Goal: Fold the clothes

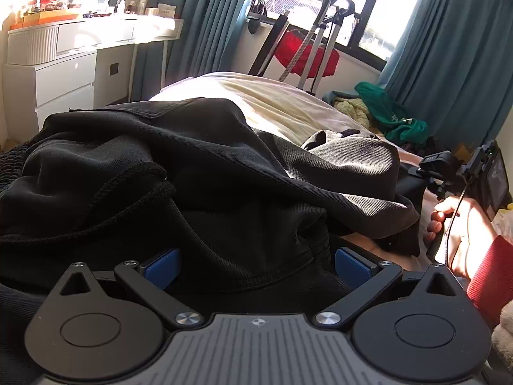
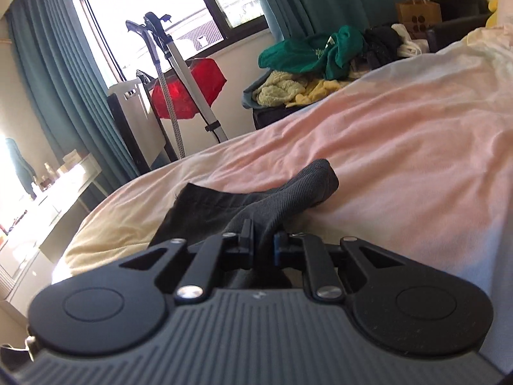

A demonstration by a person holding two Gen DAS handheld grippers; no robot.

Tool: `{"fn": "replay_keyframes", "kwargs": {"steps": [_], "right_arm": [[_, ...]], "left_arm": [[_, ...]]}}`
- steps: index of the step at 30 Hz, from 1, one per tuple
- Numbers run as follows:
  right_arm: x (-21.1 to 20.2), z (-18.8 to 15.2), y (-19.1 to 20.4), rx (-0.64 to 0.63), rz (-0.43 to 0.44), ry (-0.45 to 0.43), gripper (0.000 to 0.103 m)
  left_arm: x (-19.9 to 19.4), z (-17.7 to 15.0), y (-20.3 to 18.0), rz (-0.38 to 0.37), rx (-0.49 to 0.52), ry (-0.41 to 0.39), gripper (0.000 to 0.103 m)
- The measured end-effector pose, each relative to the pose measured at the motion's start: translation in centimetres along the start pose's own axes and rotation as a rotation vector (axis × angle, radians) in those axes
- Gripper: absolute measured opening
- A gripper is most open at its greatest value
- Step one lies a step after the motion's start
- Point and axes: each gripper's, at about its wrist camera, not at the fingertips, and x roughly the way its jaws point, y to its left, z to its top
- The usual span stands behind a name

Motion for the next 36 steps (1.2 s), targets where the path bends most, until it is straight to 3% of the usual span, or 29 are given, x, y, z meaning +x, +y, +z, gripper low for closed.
{"fn": "replay_keyframes", "kwargs": {"steps": [5,11,15,23,26,29,31,33,36], "right_arm": [[-3.3,5.2,-3.1,0.013,-0.134,-0.118,0.013],[-9.4,11.5,-12.3,0.042,-0.333,-0.239,0.013],[-11.3,10.6,-17.1,0.058,-0.397,-0.187,0.013],[-13.4,1.9,-23.8,0.356,-0.349,-0.095,0.013],[-13.7,0.2,-26.6,0.543,-0.281,-0.052,0.017],[-13.9,-0.2,-28.3,0.696,-0.184,-0.069,0.019],[-13.3,-0.2,-28.9,0.715,-0.152,-0.07,0.026],[-12.5,-0.3,-29.2,0.716,-0.117,-0.083,0.041],[-11.1,0.2,-29.1,0.673,-0.112,-0.098,0.044]], "left_arm": [[-0.8,-0.7,-0.9,0.018,0.065,0.002,0.103],[-2.5,-1.0,-1.8,-0.002,0.083,-0.023,0.103],[-2.6,-1.2,-2.4,0.01,0.099,-0.028,0.103],[-2.0,-1.4,-3.1,0.034,0.118,-0.013,0.103],[-1.9,-1.8,-3.2,0.03,0.103,-0.004,0.103],[-1.9,-2.5,-3.3,0.02,0.099,0.011,0.103],[-1.8,-2.7,-3.5,0.017,0.1,0.017,0.103],[-1.5,-2.9,-3.8,0.014,0.101,0.021,0.103],[-1.2,-3.2,-4.1,0.015,0.111,0.027,0.103]]}}
